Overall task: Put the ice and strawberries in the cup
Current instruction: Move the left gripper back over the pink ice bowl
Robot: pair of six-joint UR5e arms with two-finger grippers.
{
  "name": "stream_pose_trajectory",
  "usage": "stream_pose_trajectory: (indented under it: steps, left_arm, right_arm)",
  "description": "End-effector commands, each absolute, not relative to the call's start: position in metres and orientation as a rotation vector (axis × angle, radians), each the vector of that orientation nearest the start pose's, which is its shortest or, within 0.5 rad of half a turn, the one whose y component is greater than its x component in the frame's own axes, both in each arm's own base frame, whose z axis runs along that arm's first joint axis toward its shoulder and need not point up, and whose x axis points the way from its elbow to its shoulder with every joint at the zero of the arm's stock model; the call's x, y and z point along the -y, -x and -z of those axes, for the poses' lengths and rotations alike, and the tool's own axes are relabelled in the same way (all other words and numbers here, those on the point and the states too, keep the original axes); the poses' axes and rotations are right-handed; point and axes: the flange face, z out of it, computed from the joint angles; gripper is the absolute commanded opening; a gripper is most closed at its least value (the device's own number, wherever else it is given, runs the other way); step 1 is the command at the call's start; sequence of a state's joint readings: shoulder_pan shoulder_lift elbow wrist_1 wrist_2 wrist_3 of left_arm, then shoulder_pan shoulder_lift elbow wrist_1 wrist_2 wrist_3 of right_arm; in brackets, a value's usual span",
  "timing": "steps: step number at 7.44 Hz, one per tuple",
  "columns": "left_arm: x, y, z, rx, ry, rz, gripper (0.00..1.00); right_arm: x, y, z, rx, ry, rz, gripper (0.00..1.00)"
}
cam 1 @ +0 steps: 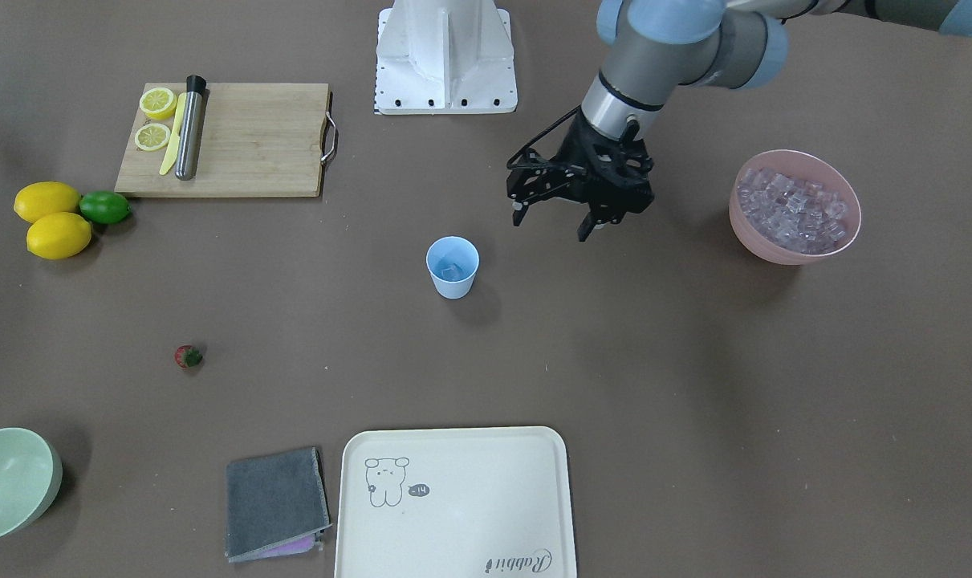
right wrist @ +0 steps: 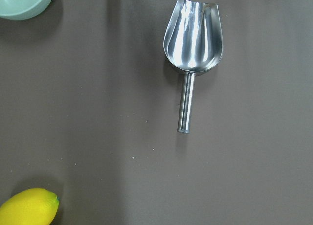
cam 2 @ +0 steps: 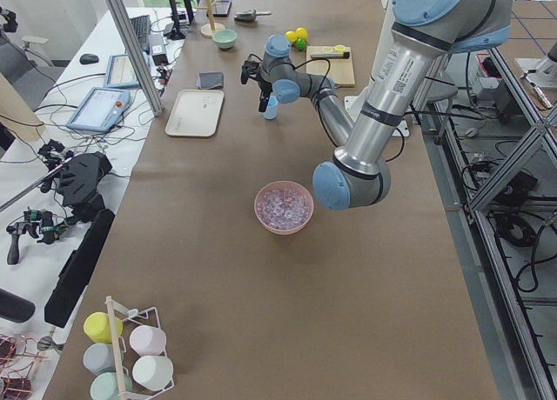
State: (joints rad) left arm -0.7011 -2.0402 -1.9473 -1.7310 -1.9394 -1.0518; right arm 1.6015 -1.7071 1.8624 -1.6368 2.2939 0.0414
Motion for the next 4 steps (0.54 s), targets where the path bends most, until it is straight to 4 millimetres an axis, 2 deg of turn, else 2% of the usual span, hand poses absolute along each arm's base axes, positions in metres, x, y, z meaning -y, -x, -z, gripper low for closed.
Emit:
stream_pose_trajectory:
  steps: [1, 2, 4]
  left_arm:
    - [0.444, -0.316, -0.265, -0.838, -0.315, -0.136, 0.99]
    - [0.446, -0.285, -0.304, -0.775, -0.323, -0.174, 0.99]
    - [0.435, -0.261, -0.372, -0.732, -0.331, -0.217, 0.99]
  right_arm:
    - [0.434, -0.081, -0.589, 0.722, -0.081, -0.037, 1.0]
    - [0.434, -0.081, -0.589, 0.722, -0.08, -0.037, 1.0]
    - [0.434, -0.081, -0.592, 0.724, -0.075, -0.039, 1.0]
